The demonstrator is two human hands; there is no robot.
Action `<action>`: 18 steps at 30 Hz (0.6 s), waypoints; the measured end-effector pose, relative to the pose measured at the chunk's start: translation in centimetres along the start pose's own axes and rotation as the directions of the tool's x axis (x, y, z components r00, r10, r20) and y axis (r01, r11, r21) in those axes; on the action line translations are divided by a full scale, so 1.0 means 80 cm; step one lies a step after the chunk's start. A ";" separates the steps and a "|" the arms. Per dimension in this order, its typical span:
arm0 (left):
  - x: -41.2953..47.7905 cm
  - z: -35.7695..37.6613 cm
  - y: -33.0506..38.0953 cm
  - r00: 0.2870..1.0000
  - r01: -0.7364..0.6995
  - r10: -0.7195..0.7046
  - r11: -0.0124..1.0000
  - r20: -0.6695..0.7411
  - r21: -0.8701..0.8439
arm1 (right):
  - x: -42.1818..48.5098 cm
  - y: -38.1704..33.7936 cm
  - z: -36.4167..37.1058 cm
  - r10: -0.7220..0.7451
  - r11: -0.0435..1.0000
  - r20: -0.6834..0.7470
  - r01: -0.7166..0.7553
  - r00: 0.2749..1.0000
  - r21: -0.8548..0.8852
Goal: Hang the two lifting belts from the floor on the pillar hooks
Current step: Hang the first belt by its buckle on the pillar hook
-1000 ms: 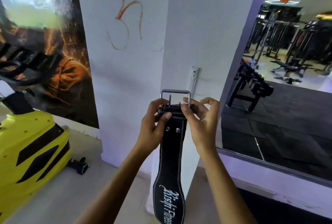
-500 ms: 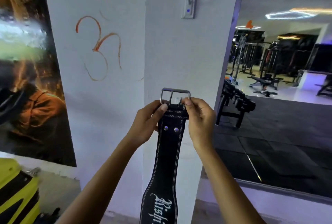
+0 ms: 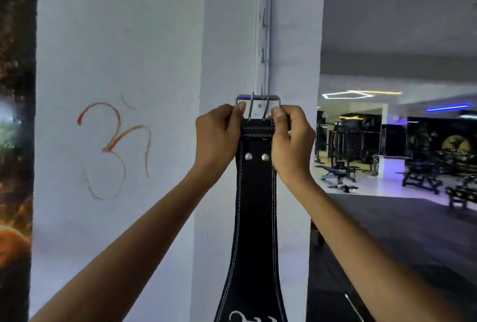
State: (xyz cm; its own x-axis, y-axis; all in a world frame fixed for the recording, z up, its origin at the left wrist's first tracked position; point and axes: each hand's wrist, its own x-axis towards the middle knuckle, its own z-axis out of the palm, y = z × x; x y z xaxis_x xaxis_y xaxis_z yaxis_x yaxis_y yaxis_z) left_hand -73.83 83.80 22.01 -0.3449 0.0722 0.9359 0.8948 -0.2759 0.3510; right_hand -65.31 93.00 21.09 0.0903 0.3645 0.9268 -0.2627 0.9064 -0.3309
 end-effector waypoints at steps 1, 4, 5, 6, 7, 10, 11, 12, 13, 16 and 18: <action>0.018 0.005 0.002 0.999 -0.023 0.023 1.000 -0.022 -0.001 | 0.019 -0.004 0.005 -0.021 1.000 -0.008 0.020 1.000 -0.020; 0.068 0.017 0.004 0.996 -0.072 0.075 0.995 -0.044 0.069 | 0.068 -0.011 0.022 -0.005 0.997 -0.006 0.005 1.000 -0.075; 0.082 0.020 0.003 0.996 -0.072 0.077 0.992 -0.047 0.101 | 0.081 -0.012 0.028 0.011 0.995 -0.001 -0.011 1.000 -0.095; 0.095 0.024 0.001 0.996 -0.064 0.070 0.990 -0.049 0.122 | 0.092 -0.013 0.033 0.026 0.993 0.003 -0.026 1.000 -0.116; 0.107 0.028 0.000 0.997 -0.054 0.060 0.990 -0.047 0.127 | 0.103 -0.014 0.038 0.040 0.990 0.006 -0.039 0.999 -0.136; 0.138 0.037 -0.001 0.999 -0.017 0.021 0.995 -0.045 0.098 | 0.134 -0.020 0.049 0.087 0.978 0.020 -0.081 0.996 -0.195; 0.148 0.039 -0.001 0.999 0.002 0.002 0.997 -0.046 0.077 | 0.144 -0.022 0.053 0.098 0.972 0.025 -0.090 0.995 -0.218; 0.155 0.041 -0.002 0.999 0.025 -0.023 0.998 -0.045 0.054 | 0.152 -0.022 0.057 0.112 0.964 0.030 -0.102 0.993 -0.244; 0.162 0.044 -0.004 0.998 0.056 -0.055 0.998 -0.037 0.037 | 0.159 -0.020 0.060 0.134 0.955 0.033 -0.120 0.990 -0.270; 0.169 0.053 -0.010 0.985 0.173 -0.172 0.985 0.013 -0.011 | 0.169 -0.007 0.066 0.217 0.931 0.027 -0.199 0.976 -0.307; 0.167 0.059 -0.014 0.976 0.216 -0.214 0.975 0.039 -0.056 | 0.169 -0.001 0.065 0.254 0.927 0.009 -0.241 0.967 -0.289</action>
State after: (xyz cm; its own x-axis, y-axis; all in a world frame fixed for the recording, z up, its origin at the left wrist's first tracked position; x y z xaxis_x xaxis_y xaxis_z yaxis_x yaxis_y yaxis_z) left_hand -78.11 89.57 34.26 -0.5173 0.1667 0.8394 0.7817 -0.3072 0.5427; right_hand -69.05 96.75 34.53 0.0115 0.5810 0.8138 0.0122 0.8137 -0.5812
